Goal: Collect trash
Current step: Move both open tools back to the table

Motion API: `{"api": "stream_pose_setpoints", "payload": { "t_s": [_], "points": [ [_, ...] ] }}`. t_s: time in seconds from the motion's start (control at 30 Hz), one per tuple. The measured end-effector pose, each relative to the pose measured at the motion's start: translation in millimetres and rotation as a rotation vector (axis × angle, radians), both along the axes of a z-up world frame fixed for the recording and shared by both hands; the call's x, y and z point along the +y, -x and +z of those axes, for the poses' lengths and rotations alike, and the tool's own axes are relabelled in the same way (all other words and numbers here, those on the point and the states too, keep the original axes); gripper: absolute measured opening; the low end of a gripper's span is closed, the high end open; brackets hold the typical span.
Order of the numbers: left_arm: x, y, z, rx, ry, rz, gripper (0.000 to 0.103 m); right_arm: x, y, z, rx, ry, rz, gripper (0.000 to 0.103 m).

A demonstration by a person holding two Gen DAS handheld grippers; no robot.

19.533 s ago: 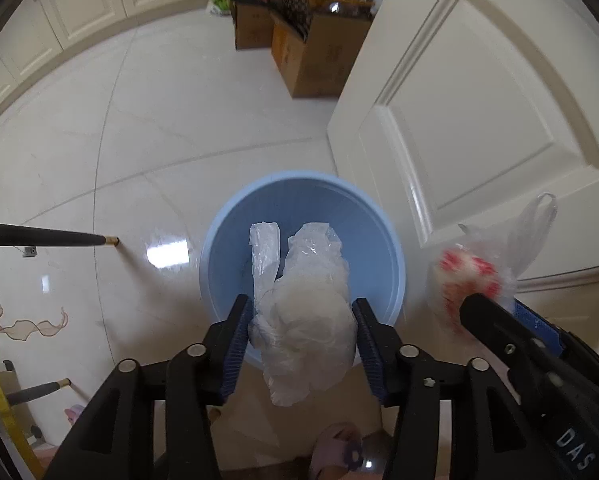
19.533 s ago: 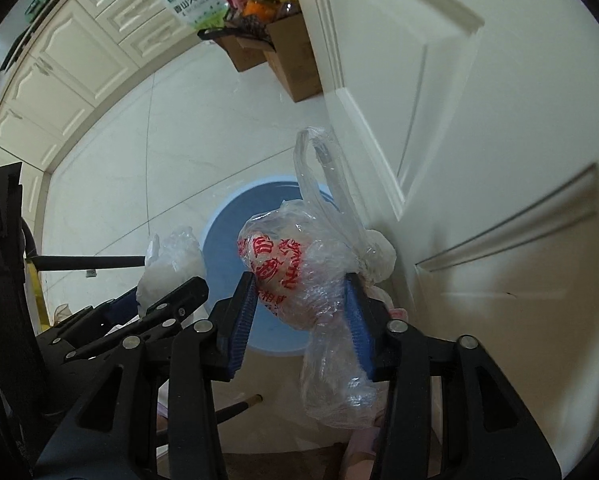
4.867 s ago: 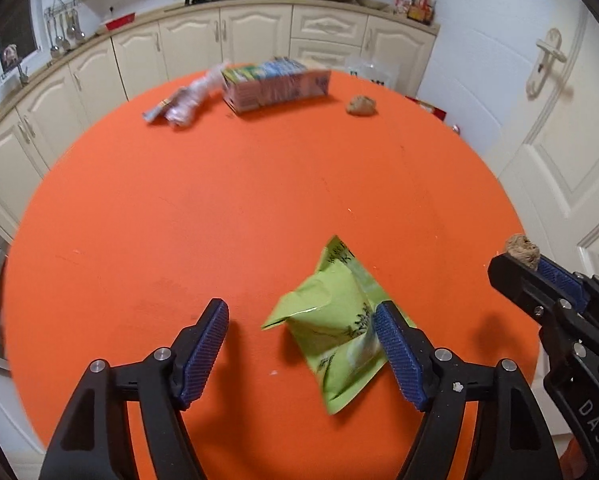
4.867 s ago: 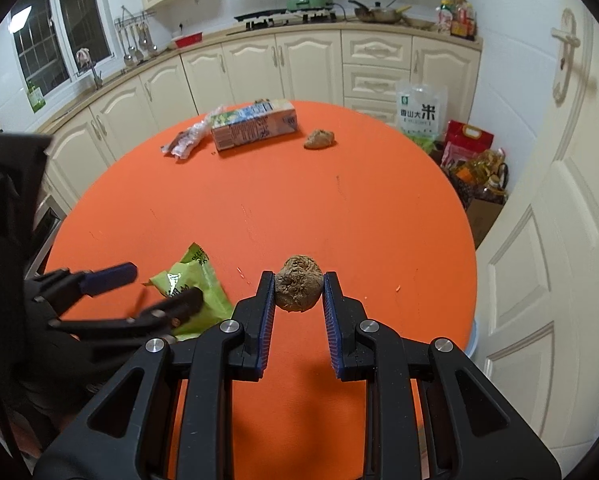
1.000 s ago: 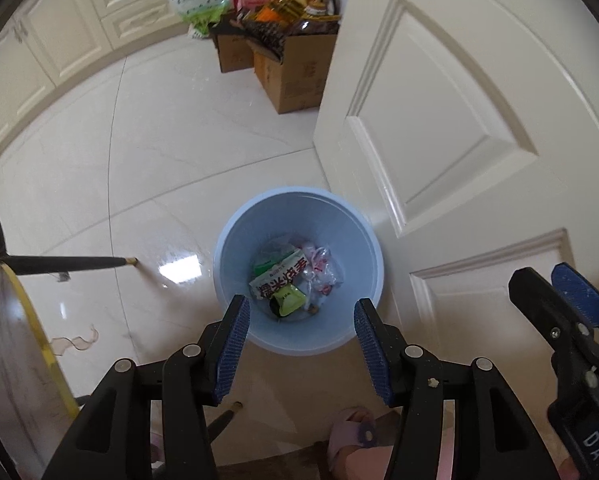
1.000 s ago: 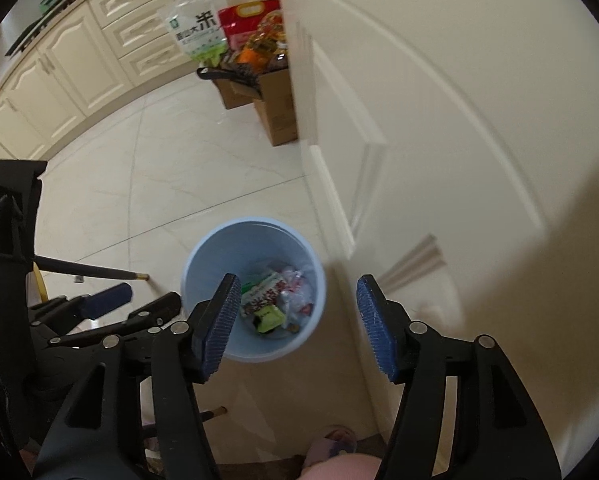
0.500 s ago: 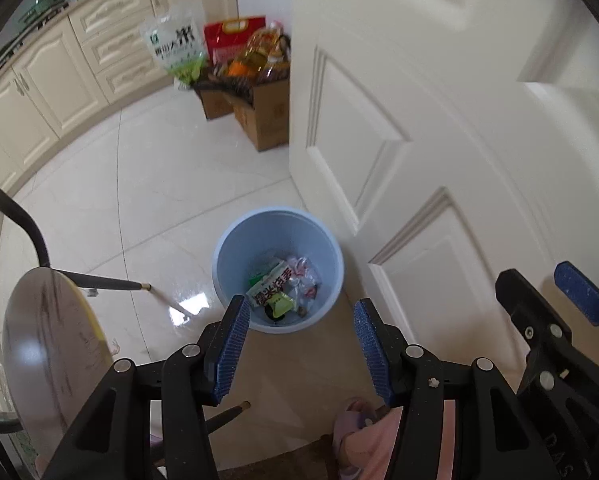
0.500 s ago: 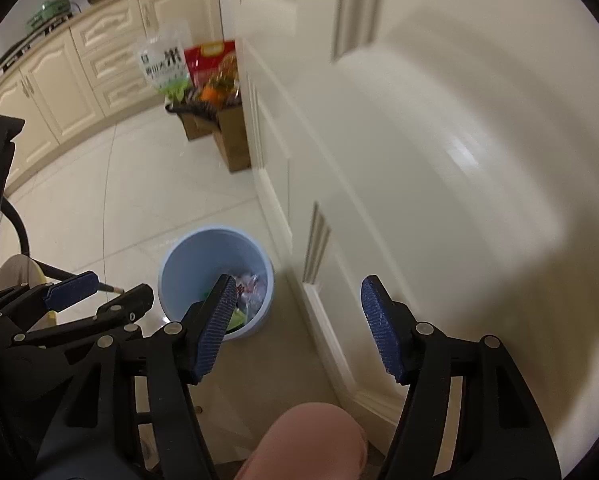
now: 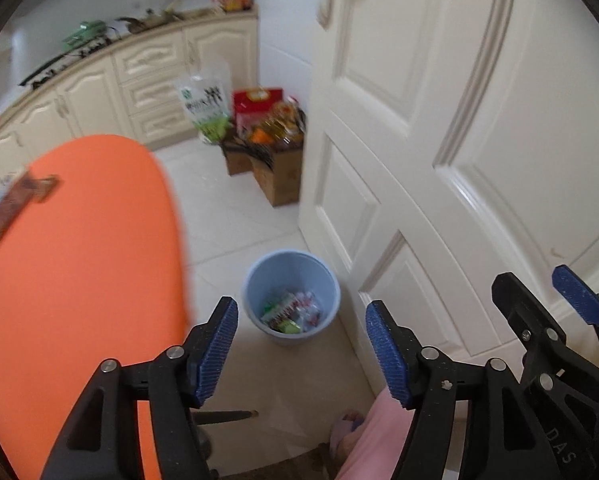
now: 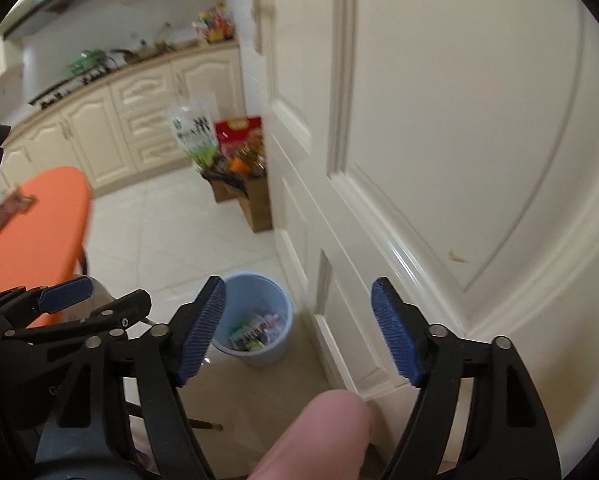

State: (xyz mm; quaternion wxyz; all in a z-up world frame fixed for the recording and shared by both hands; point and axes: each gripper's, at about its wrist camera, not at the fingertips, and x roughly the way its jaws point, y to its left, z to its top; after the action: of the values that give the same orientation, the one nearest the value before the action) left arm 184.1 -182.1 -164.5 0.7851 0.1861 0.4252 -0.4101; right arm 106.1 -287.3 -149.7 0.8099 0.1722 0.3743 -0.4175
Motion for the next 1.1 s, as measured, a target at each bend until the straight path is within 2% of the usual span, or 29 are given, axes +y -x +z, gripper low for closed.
{"api": "stream_pose_setpoints", "payload": {
  "t_s": [0.1, 0.2, 0.27, 0.43, 0.57, 0.6, 0.73, 0.9, 1.1],
  "points": [
    [41, 5, 25, -0.034, 0.032, 0.036, 0.071, 21, -14, 23, -0.044, 0.03, 0.062, 0.08],
    [83, 3, 46, -0.069, 0.059, 0.091, 0.073, 40, -32, 40, -0.078, 0.039, 0.127, 0.08],
    [108, 1, 57, -0.085, 0.068, 0.127, 0.076, 52, -45, 46, -0.086, 0.05, 0.155, 0.085],
    [168, -11, 74, -0.116, 0.076, 0.232, 0.077, 83, -86, 51, -0.103, 0.054, 0.25, 0.085],
    [217, -30, 81, -0.108, 0.08, 0.329, 0.078, 108, -124, 49, -0.111, 0.043, 0.345, 0.088],
    [227, -33, 86, -0.107, 0.08, 0.353, 0.078, 114, -133, 49, -0.114, 0.038, 0.365, 0.095],
    [273, -54, 90, -0.091, 0.076, 0.459, 0.081, 138, -182, 44, -0.113, 0.02, 0.468, 0.097],
    [306, -95, 85, -0.031, 0.067, 0.559, 0.081, 161, -245, 33, -0.082, -0.034, 0.597, 0.097],
    [314, -149, 83, 0.032, 0.042, 0.652, 0.081, 178, -329, 15, -0.05, -0.118, 0.728, 0.097]
  ]
}}
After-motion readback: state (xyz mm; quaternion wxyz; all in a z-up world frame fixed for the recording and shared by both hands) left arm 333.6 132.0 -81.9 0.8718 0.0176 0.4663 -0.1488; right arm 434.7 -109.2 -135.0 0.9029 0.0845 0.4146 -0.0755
